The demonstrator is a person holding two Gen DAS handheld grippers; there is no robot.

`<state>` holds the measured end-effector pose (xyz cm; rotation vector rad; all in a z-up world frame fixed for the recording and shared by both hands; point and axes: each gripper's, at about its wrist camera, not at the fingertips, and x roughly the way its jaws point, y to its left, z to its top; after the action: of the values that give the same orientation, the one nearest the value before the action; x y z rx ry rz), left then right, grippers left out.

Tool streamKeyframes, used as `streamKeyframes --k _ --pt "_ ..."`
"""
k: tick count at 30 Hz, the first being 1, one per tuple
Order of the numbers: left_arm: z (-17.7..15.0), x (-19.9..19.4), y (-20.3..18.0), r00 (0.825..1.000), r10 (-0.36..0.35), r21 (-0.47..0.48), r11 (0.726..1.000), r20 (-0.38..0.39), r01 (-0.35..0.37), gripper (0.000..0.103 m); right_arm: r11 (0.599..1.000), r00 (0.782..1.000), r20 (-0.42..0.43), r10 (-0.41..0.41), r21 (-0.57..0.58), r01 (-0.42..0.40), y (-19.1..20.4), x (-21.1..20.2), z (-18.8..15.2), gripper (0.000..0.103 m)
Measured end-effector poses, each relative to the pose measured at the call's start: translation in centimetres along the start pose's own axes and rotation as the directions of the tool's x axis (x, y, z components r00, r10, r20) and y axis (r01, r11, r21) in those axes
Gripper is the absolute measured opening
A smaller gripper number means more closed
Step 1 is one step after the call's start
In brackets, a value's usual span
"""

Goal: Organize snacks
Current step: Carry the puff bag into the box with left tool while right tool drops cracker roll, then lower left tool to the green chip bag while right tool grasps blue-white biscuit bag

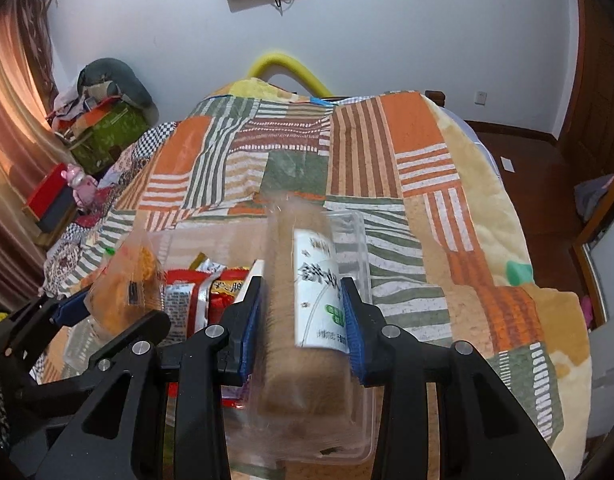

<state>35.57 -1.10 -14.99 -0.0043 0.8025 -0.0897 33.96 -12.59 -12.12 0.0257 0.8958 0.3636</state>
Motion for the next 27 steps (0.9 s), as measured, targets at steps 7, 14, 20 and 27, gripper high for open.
streamKeyframes --k 7,14,20,27 --pt "-0.1 -0.4 0.0 0.999 -0.029 -0.018 0.999 -0.025 0.029 0.070 0.999 1.000 -0.006 0.011 -0.038 -0.011 0.2 -1.3 -0.6 0.033" --pt "-0.2 -5.0 -0.2 0.999 -0.030 0.012 0.999 0.038 0.030 0.072 0.997 1.000 0.022 0.018 -0.069 -0.016 0.1 -4.6 -1.9 0.044" --pt "-1.1 -9.9 0.8 0.995 -0.037 0.007 0.999 0.089 0.037 0.076 0.993 0.997 0.064 0.041 -0.109 -0.034 0.7 -8.7 -3.5 0.060" --pt "-4.6 -14.7 2.5 0.994 0.008 0.009 1.000 0.110 -0.009 0.086 0.986 0.992 0.084 0.093 -0.148 -0.080 2.9 -12.5 -6.8 0.073"
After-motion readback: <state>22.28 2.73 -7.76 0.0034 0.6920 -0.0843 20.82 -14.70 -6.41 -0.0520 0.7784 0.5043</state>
